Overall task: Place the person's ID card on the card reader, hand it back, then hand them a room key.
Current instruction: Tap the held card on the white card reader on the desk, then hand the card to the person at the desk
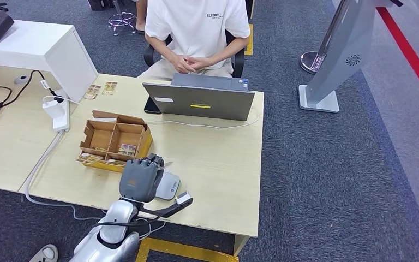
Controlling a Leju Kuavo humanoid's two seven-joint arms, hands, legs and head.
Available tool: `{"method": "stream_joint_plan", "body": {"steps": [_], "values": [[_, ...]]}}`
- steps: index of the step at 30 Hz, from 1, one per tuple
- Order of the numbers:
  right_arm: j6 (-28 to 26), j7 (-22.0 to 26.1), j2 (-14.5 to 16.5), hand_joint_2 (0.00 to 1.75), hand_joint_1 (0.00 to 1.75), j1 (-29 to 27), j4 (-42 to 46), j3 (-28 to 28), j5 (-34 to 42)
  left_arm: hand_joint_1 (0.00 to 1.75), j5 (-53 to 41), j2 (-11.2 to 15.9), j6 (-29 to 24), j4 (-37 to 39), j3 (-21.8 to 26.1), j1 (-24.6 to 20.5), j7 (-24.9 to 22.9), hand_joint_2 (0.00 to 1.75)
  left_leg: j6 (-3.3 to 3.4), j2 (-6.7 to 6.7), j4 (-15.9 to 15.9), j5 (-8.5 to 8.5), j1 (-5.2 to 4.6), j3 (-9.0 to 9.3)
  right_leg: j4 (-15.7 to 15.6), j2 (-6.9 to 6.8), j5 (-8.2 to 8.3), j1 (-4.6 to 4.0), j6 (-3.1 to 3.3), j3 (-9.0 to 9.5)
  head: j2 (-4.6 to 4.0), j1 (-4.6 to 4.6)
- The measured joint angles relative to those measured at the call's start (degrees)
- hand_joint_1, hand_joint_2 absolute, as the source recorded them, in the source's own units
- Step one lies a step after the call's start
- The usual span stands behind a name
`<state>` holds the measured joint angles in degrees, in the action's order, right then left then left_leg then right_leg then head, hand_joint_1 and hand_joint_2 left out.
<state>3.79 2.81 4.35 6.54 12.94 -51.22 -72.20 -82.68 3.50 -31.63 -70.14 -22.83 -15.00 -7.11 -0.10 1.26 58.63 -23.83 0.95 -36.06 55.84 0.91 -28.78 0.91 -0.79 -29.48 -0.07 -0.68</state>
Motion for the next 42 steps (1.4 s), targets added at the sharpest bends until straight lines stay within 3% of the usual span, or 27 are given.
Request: {"method": "stream_joint_plan", "body": {"steps": [3,10,18,22,35,39,42], "values": [[0.00,-0.27,0.00,0.00,0.00,0.64,0.00,0.57,-0.76,1.75,-0.27,0.53,-2.26,-0.02,1.34,-3.27,1.83,1.75,0.02,0.00,0.00,0.03,0.00,0.00,0.01,0.00,0.03,0.00,0.01,0.06,0.00,0.00],[0.00,-0.33,0.01,0.00,0.00,1.42,0.00,1.68,-1.54,1.75,-1.31,1.79,-2.12,0.64,3.53,-9.04,2.57,1.75,0.01,0.01,0.00,0.06,0.02,-0.02,0.02,-0.02,0.05,-0.01,0.03,0.01,0.00,0.00],[0.00,-1.46,0.10,0.00,0.00,2.79,-0.02,3.03,-2.23,1.75,-4.85,5.26,1.52,11.93,5.71,-28.05,2.43,1.75,-0.05,0.00,0.00,0.18,0.08,-0.03,0.07,-0.01,0.18,-0.06,0.10,-0.02,0.00,-0.01],[0.01,-2.04,0.24,0.00,0.00,3.30,-0.06,3.41,-2.22,1.75,-6.19,5.53,2.70,18.08,5.78,-34.42,1.48,1.75,-0.05,-0.01,0.00,0.19,0.07,-0.04,0.07,0.01,0.18,-0.05,0.09,-0.02,0.00,-0.01],[0.01,-2.20,0.70,0.00,0.00,3.57,-0.17,3.96,-2.07,1.75,-5.55,4.49,2.67,25.85,5.77,-38.53,1.23,1.75,-0.05,-0.02,0.00,0.19,0.05,-0.05,0.07,0.01,0.18,-0.04,0.09,-0.05,0.00,0.00],[0.01,-2.20,0.70,0.00,0.00,3.57,-0.17,3.96,-1.95,0.00,-4.42,4.21,3.48,26.87,5.77,-38.61,1.89,1.75,-0.05,-0.02,0.00,0.19,0.05,-0.05,0.07,0.01,0.18,-0.04,0.09,-0.05,0.00,0.00],[0.01,-2.15,0.70,0.00,0.00,3.57,-0.17,3.96,-1.75,0.00,-3.57,4.06,4.57,27.44,5.77,-38.70,1.94,1.75,-0.05,-0.02,0.00,0.18,0.05,-0.05,0.07,0.01,0.18,-0.04,0.09,-0.05,0.00,0.00]]}}
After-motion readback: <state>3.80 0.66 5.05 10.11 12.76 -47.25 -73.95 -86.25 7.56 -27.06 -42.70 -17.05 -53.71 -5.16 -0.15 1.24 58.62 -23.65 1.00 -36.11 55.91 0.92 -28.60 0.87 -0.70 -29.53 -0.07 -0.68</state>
